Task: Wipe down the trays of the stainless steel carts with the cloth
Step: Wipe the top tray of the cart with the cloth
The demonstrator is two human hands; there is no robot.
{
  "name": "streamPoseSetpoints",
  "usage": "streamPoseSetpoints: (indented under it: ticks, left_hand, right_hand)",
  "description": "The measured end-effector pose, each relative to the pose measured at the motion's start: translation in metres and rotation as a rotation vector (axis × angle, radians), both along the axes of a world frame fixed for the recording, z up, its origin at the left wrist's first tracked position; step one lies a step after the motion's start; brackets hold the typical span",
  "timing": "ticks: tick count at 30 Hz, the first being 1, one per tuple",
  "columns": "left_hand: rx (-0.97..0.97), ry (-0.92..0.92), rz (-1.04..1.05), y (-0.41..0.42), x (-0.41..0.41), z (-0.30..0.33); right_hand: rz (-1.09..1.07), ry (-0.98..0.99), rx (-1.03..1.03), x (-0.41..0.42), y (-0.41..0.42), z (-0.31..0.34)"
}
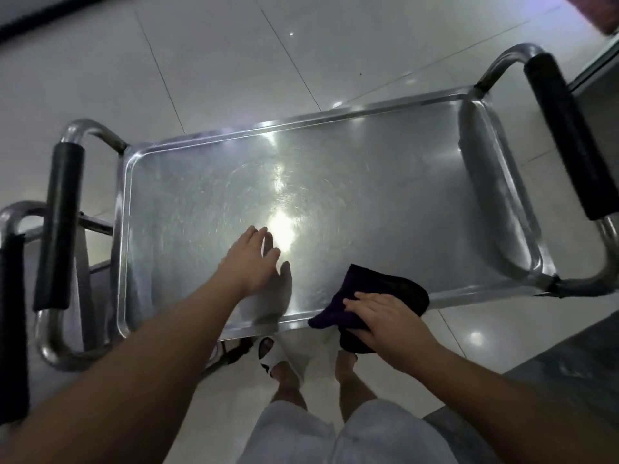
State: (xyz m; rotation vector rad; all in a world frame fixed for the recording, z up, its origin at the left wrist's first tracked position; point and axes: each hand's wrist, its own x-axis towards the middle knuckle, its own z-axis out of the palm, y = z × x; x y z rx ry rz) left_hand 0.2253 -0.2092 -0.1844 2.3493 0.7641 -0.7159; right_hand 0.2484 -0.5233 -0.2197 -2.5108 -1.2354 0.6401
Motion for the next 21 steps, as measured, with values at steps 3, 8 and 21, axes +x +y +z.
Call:
streamPoseSetpoints:
  ticks: [3,8,21]
  left_hand:
    - [-0.01,-0.015,-0.053,-0.033,-0.028,0.024]
    - [0.037,-0.032,-0.139,-0.07,-0.081,0.047]
    - [0.029,-0.06,-0.178,-0.045,-0.21,0.07]
  right_hand:
    - [-0.067,0.131,-0.07,0.003,0.0,0.024]
    - [-0.14,0.271,-0.22,0.008,0.009,0.054]
    - [-0.456,0.569,-0.264,-0.096,0.026,0.097]
